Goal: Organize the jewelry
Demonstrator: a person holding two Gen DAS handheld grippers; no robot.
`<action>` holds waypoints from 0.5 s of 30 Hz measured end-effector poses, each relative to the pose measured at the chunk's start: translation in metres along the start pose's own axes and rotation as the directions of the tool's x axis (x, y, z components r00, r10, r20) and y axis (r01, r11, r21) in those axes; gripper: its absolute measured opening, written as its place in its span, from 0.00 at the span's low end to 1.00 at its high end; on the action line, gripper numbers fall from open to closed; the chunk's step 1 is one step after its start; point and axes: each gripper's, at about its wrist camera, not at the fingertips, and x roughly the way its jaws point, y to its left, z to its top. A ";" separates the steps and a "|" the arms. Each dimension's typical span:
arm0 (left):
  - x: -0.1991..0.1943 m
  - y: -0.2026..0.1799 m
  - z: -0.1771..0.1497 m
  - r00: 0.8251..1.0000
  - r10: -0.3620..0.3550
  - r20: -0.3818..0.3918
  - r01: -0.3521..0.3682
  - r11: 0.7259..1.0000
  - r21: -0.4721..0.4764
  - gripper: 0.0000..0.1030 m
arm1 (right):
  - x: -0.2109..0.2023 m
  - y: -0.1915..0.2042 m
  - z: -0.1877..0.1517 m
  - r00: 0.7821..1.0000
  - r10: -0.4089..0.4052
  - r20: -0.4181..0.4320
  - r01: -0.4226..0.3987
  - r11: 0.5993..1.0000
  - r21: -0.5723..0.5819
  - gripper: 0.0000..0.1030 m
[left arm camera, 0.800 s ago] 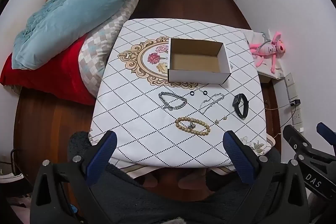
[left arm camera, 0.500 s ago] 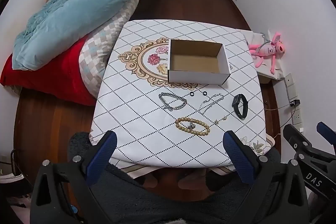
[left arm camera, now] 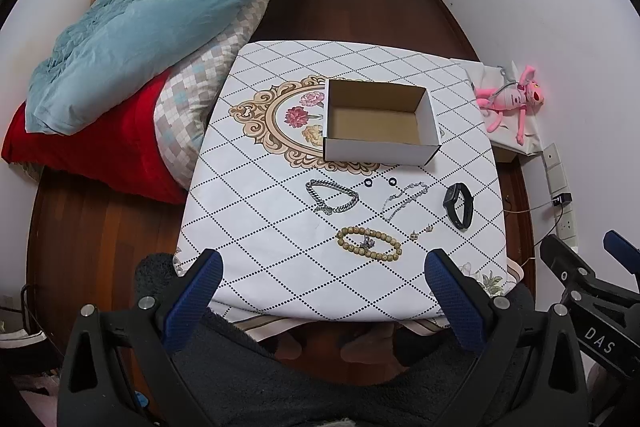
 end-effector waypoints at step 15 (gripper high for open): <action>0.001 -0.003 0.000 1.000 -0.005 -0.008 0.005 1.000 0.003 1.00 | 0.000 0.002 0.001 1.000 -0.004 -0.001 0.004 1.000 -0.004 1.00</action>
